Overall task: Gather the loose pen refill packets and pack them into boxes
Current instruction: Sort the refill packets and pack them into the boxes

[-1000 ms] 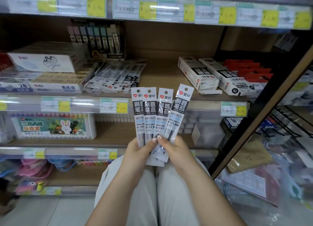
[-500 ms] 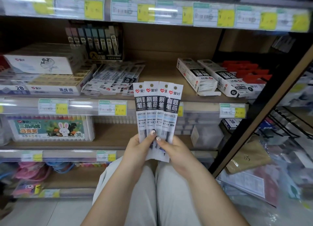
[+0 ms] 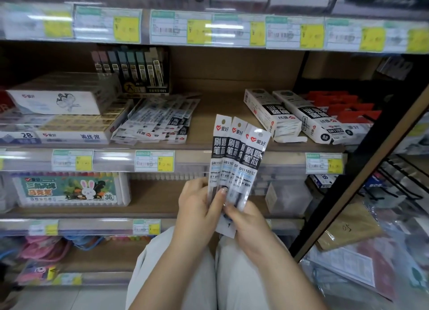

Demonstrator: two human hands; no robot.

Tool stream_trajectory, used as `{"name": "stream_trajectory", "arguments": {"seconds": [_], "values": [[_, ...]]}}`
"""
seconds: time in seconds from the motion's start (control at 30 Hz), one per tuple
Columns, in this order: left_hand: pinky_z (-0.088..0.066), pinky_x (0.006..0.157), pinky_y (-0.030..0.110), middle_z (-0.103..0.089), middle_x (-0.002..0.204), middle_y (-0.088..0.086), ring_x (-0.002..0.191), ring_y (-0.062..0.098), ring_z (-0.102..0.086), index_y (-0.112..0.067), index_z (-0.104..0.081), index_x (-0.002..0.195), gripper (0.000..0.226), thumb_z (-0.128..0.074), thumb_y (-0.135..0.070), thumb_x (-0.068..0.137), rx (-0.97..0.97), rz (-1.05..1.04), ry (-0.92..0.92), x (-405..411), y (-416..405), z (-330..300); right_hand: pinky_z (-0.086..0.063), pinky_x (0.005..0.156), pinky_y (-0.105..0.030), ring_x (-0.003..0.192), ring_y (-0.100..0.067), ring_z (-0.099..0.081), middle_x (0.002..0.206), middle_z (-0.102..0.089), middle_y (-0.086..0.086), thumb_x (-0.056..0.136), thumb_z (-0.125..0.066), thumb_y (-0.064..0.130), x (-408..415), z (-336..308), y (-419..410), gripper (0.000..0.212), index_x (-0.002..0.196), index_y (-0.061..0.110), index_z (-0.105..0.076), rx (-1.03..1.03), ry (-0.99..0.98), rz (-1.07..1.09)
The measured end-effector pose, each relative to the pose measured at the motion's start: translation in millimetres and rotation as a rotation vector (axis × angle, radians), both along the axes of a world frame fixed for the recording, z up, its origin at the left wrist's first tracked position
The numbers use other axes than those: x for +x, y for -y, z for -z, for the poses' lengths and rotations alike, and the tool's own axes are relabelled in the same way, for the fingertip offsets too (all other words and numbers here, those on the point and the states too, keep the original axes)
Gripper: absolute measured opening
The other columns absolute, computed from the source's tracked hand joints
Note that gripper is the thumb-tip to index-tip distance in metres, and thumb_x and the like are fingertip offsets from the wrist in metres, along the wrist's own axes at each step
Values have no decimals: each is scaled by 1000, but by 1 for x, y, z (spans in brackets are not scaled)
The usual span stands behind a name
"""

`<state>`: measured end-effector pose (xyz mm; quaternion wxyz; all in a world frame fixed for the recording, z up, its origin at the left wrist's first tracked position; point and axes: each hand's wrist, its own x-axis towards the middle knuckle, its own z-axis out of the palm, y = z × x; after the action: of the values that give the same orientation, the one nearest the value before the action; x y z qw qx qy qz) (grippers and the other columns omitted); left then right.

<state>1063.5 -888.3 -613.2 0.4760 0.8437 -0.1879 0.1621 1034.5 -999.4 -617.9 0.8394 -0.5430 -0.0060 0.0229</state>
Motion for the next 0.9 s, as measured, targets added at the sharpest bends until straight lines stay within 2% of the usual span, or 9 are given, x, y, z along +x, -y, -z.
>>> {"name": "stream_trajectory", "arguments": {"seconds": [0.13,0.23,0.3,0.4,0.47,0.53,0.63,0.73,0.9], "values": [[-36,75,33,-47,86,-5,80,19,-44,-12,-65,90,42,-33,-39,91,178,-92,164,4,0,-12,-52,81,-31,101,-21,-66,105,-71,-10,92,-57,16,4,-7,-3,19,108,10,-66,-59,27,47],[-39,71,42,-50,85,4,79,25,-45,-9,-55,85,40,-31,-40,91,266,-119,225,9,-2,-31,-52,68,-19,85,-9,-69,89,-74,0,93,-53,9,9,-19,-4,16,98,13,-68,-101,64,127],[-37,72,38,-51,86,6,81,24,-46,-9,-54,89,35,-35,-39,91,273,-161,313,16,-7,-47,-51,65,-15,79,-3,-68,82,-74,7,93,-52,5,15,-25,-1,21,91,18,-68,-189,108,196],[-36,73,35,-54,92,11,87,27,-49,-5,-55,97,25,-46,-27,90,307,-385,356,50,-27,-74,-47,64,-9,72,7,-64,77,-70,12,91,-55,5,22,-30,7,27,80,28,-65,-345,148,320],[-42,77,43,-57,104,20,95,37,-53,-1,-56,106,25,-55,-17,86,374,-487,262,81,-44,-85,-44,60,-5,67,12,-62,75,-68,15,91,-55,4,24,-32,13,26,80,27,-62,-364,161,365],[-45,80,44,-57,115,20,102,38,-55,-2,-53,118,35,-55,-18,87,474,-481,36,109,-58,-95,-42,58,-3,63,13,-60,64,-67,18,91,-54,2,24,-32,17,25,77,22,-62,-362,159,381],[-49,71,37,-61,98,14,86,33,-57,-8,-53,121,36,-52,-26,90,721,-465,-227,134,-68,-111,-43,58,-4,64,12,-61,73,-67,16,91,-55,3,24,-28,21,14,90,11,-65,-377,137,402],[-51,68,36,-63,94,14,80,31,-58,-10,-65,109,25,-50,-18,89,801,-470,-227,144,-69,-122,-45,60,-7,67,8,-63,75,-68,13,91,-55,3,26,-23,23,13,94,7,-67,-382,113,410],[-50,65,37,-64,98,16,86,34,-61,-11,-65,109,25,-50,-6,90,906,-521,-168,136,-56,-124,-47,63,-9,73,5,-65,80,-70,12,91,-55,6,24,-28,25,17,88,18,-67,-416,113,405]]}}
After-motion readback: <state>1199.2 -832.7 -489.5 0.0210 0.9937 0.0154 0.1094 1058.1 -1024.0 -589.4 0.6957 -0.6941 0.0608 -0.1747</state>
